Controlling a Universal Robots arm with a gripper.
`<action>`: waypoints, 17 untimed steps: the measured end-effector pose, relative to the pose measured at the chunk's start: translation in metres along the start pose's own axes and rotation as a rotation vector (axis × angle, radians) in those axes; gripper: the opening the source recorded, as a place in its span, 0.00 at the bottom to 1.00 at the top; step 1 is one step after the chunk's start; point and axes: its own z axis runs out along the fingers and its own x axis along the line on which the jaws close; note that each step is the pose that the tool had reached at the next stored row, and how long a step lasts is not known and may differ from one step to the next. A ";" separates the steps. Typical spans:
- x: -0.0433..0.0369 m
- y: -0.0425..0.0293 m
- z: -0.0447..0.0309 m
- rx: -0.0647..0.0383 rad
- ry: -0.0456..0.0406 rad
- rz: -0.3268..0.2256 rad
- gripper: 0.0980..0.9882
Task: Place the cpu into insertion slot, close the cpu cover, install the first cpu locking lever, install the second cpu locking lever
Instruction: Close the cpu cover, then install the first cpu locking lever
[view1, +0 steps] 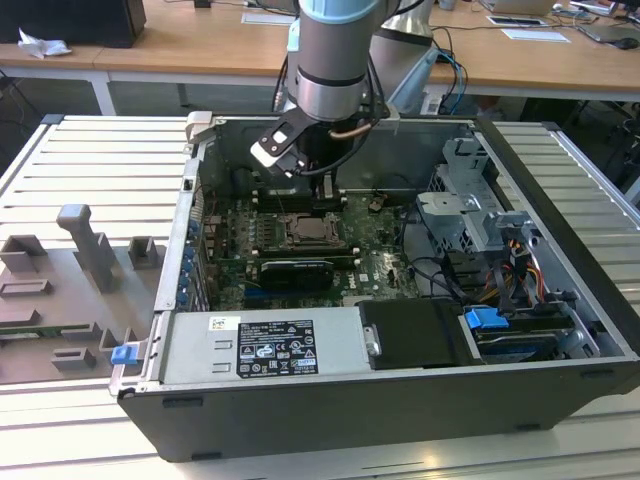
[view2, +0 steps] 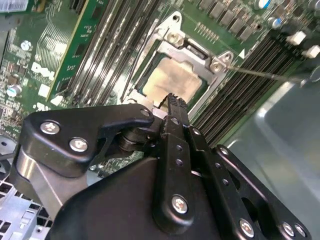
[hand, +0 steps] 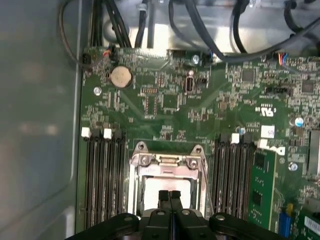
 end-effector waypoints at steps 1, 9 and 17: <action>0.0001 -0.0032 0.0002 0.000 -0.0001 0.000 0.01; 0.0005 -0.0112 0.0011 0.000 0.0000 0.000 0.01; 0.0010 -0.0113 -0.0150 0.000 -0.0004 0.000 0.01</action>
